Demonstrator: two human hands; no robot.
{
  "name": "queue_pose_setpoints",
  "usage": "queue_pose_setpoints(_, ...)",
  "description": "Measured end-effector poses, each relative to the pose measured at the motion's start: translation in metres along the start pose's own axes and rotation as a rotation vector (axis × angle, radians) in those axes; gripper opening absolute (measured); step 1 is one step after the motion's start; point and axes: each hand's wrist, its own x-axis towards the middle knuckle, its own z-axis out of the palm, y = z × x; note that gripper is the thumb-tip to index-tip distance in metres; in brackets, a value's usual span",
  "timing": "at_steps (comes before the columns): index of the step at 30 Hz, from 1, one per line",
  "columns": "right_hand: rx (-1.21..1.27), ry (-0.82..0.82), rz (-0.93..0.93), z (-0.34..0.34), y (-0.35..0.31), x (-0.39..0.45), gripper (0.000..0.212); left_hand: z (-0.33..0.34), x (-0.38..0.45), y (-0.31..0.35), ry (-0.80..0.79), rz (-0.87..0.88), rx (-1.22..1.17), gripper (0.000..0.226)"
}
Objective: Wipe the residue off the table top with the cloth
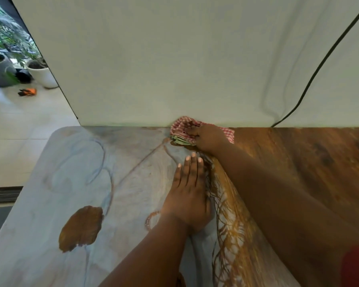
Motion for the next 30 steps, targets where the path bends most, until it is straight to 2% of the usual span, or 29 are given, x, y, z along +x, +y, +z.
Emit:
queue_pose_setpoints(4, 0.061, -0.076, -0.098, 0.006, 0.004, -0.002, 0.048, -0.001, 0.0, -0.002, -0.038, -0.006, 0.01, 0.08)
queue_pose_setpoints(8, 0.037, -0.054, 0.101, -0.01, 0.053, -0.017, 0.049, -0.004, 0.0, -0.001, -0.069, 0.003, 0.017, 0.077)
queue_pose_setpoints(11, 0.029, -0.021, 0.194, -0.012, 0.041, -0.02, 0.049, -0.005, 0.001, 0.001, -0.067, -0.014, 0.002, 0.077)
queue_pose_setpoints(13, -0.016, 0.004, 0.101, 0.0, 0.009, -0.02, 0.043, -0.006, 0.0, 0.001, -0.107, -0.031, 0.001, 0.08)
queue_pose_setpoints(17, -0.058, -0.024, -0.238, 0.01, -0.022, -0.021, 0.037, -0.01, 0.0, 0.003, -0.153, -0.068, -0.008, 0.09)
queue_pose_setpoints(18, -0.011, -0.041, -0.24, 0.006, -0.019, -0.02, 0.035, -0.011, 0.001, 0.003, -0.169, -0.073, -0.008, 0.092)
queue_pose_setpoints(20, 0.076, -0.045, -0.112, 0.003, -0.011, -0.012, 0.039, -0.011, 0.002, 0.003, -0.192, -0.076, 0.001, 0.094)
queue_pose_setpoints(23, 0.018, -0.015, 0.034, 0.008, -0.024, -0.004, 0.046, -0.01, 0.001, 0.0, -0.184, -0.063, -0.011, 0.095)
queue_pose_setpoints(26, -0.133, -0.027, -0.026, 0.01, -0.039, -0.006, 0.047, -0.01, 0.0, 0.001, -0.156, -0.057, -0.019, 0.1)
queue_pose_setpoints(30, -0.177, -0.14, -0.176, 0.002, -0.018, -0.011, 0.048, -0.012, -0.001, 0.003, -0.131, -0.064, -0.019, 0.103)
